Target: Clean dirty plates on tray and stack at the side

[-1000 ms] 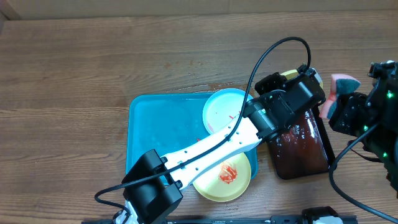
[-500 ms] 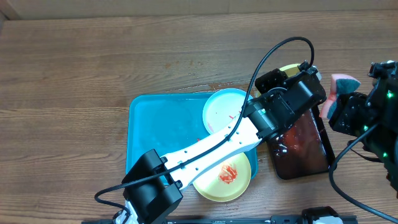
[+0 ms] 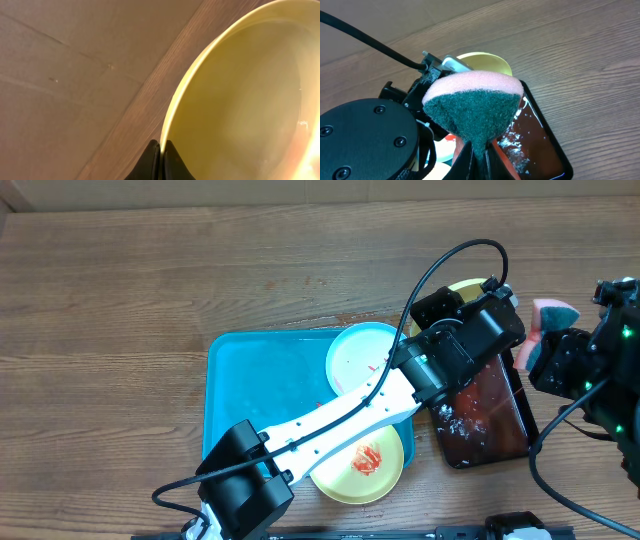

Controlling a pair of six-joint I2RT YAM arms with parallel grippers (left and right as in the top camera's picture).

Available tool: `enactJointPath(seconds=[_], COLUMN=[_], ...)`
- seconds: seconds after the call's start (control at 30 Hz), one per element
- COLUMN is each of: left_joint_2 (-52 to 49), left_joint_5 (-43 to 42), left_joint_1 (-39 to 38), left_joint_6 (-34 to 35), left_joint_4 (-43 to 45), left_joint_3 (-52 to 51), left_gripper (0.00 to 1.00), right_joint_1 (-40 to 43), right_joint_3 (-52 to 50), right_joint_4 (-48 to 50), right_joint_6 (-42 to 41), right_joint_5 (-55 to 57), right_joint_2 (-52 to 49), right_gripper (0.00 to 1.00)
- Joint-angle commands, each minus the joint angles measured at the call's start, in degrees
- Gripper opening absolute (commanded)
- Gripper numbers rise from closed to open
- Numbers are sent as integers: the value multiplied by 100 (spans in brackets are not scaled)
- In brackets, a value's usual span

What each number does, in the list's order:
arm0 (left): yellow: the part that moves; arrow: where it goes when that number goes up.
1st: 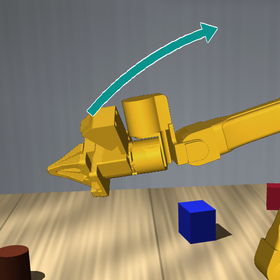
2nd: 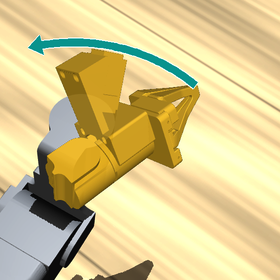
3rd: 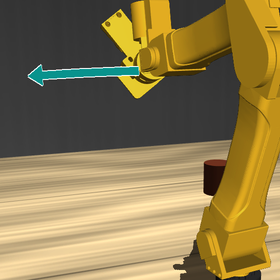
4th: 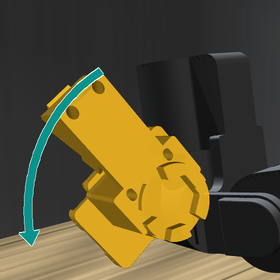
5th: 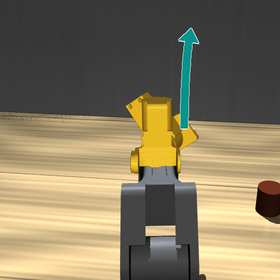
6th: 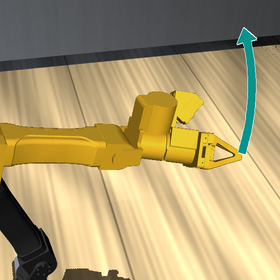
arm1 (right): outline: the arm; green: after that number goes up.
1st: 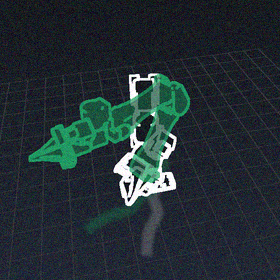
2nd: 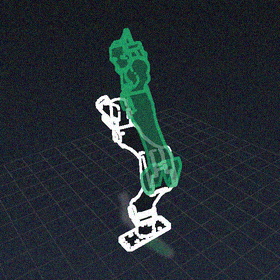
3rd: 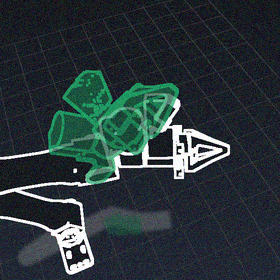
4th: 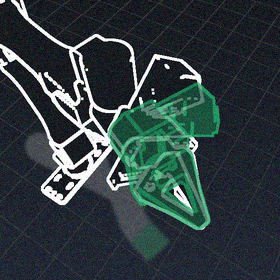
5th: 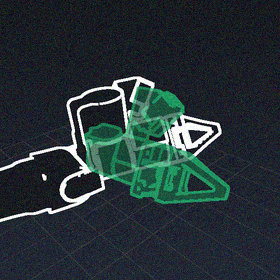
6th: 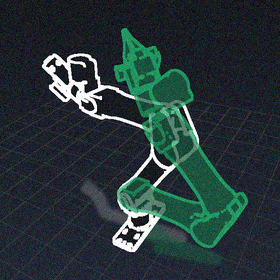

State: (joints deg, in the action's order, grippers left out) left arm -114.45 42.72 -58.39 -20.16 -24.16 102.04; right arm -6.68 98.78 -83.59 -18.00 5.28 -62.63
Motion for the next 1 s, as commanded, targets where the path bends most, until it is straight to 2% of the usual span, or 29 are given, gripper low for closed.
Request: enactJointPath(seconds=[0.0, 0.5, 0.83, 0.97], left_joint_2=[-68, -68, -76, -136], left_joint_5=[120, 118, 120, 138], left_joint_1=[20, 20, 20, 20], left_joint_6=[-107, -197, -560, -935], left_joint_4=[44, 70, 245, 354], left_joint_3=[195, 195, 195, 195], left_gripper=[5, 5, 5, 5], right_joint_1=[33, 33, 33, 33], right_joint_3=[35, 35, 35, 35], right_joint_4=[31, 33, 33, 31], right_joint_6=[-24, -22, -22, -22], right_joint_5=[-26, -26, -26, -26], right_joint_2=[55, 55, 55, 55], right_gripper=[4, 4, 4, 4])
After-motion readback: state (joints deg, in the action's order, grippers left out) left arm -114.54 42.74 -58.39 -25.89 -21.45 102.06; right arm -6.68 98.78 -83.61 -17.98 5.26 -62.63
